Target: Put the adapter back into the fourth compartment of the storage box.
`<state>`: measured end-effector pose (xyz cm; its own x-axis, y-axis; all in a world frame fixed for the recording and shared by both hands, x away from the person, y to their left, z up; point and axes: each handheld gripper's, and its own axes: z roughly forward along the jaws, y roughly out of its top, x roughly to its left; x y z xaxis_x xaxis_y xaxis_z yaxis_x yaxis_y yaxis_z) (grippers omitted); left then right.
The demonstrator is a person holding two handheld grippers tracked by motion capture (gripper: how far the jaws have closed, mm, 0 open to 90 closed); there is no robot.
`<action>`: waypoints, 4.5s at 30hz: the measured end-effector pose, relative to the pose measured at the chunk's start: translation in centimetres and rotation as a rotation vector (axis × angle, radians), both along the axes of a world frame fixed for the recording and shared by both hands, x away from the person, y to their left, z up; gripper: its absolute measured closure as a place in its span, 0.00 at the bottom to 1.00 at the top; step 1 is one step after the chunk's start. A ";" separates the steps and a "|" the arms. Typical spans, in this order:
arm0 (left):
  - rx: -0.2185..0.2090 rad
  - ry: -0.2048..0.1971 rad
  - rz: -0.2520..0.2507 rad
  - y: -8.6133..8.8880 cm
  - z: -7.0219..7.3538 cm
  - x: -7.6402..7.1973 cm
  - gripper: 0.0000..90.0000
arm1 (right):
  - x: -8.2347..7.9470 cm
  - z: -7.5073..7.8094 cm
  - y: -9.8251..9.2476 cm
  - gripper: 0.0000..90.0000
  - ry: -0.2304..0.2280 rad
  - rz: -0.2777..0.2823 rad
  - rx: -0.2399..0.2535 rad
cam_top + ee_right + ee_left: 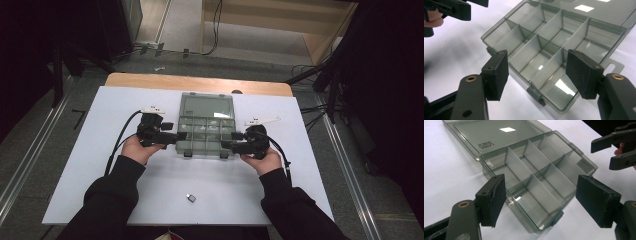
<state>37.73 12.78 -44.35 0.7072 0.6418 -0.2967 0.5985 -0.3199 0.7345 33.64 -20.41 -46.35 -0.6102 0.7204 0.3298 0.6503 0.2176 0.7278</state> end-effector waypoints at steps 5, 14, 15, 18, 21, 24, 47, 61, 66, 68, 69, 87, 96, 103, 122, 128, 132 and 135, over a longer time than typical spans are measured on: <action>-0.007 0.003 -0.021 0.2 0.1 -0.5 0.28 | -0.5 -0.1 0.0 0.37 0.002 0.016 -0.001; 0.006 0.006 -0.044 0.2 -0.2 -1.4 0.28 | -1.4 -0.6 0.2 0.37 0.010 0.051 0.008; 0.009 0.004 -0.044 0.2 -0.3 -1.4 0.28 | -1.5 -0.6 0.2 0.37 0.010 0.054 0.007; 0.006 0.005 -0.054 0.1 -0.4 -1.7 0.28 | -1.9 -0.6 0.2 0.37 0.014 0.061 0.014; 0.009 0.004 -0.069 0.1 -0.5 -2.0 0.28 | -2.2 -0.6 0.1 0.37 0.007 0.066 0.014; 0.006 0.010 -0.089 0.2 -0.7 -2.1 0.28 | -2.5 -0.7 0.0 0.37 0.007 0.072 0.013; 0.013 0.013 -0.126 2.0 -1.0 -4.8 0.28 | -4.4 -0.9 0.1 0.37 0.011 0.117 0.018; 0.019 0.008 -0.140 3.0 -1.2 -6.2 0.28 | -4.8 -1.1 0.3 0.37 0.013 0.130 0.011; 0.017 0.005 -0.133 3.6 -1.2 -6.5 0.28 | -4.9 -1.2 0.5 0.37 0.015 0.135 0.012; 0.019 0.003 -0.131 3.9 -1.2 -6.6 0.28 | -4.9 -1.2 0.6 0.37 0.016 0.138 0.011; 0.019 0.003 -0.128 4.0 -1.3 -6.7 0.28 | -4.9 -1.2 0.7 0.37 0.017 0.142 0.011; 0.032 0.002 -0.103 5.7 -1.6 -8.1 0.28 | -4.8 -1.4 3.1 0.37 0.031 0.220 -0.006; 0.033 0.002 -0.088 6.2 -1.6 -8.7 0.28 | -4.7 -1.5 4.5 0.37 0.033 0.265 -0.016; 0.045 0.003 -0.076 6.7 -1.7 -9.0 0.28 | -4.7 -1.6 5.3 0.37 0.035 0.289 -0.020; 0.047 0.005 -0.074 6.8 -1.9 -9.1 0.28 | -4.9 -2.0 7.0 0.37 0.033 0.326 -0.048; 0.049 0.005 -0.075 6.8 -1.9 -9.1 0.28 | -5.0 -2.1 7.4 0.37 0.031 0.336 -0.061; 0.052 0.009 -0.073 6.8 -1.9 -9.1 0.28 | -5.0 -2.3 7.7 0.37 0.033 0.341 -0.065; 0.051 0.012 -0.072 6.8 -2.0 -9.1 0.28 | -5.0 -2.4 7.9 0.37 0.035 0.348 -0.072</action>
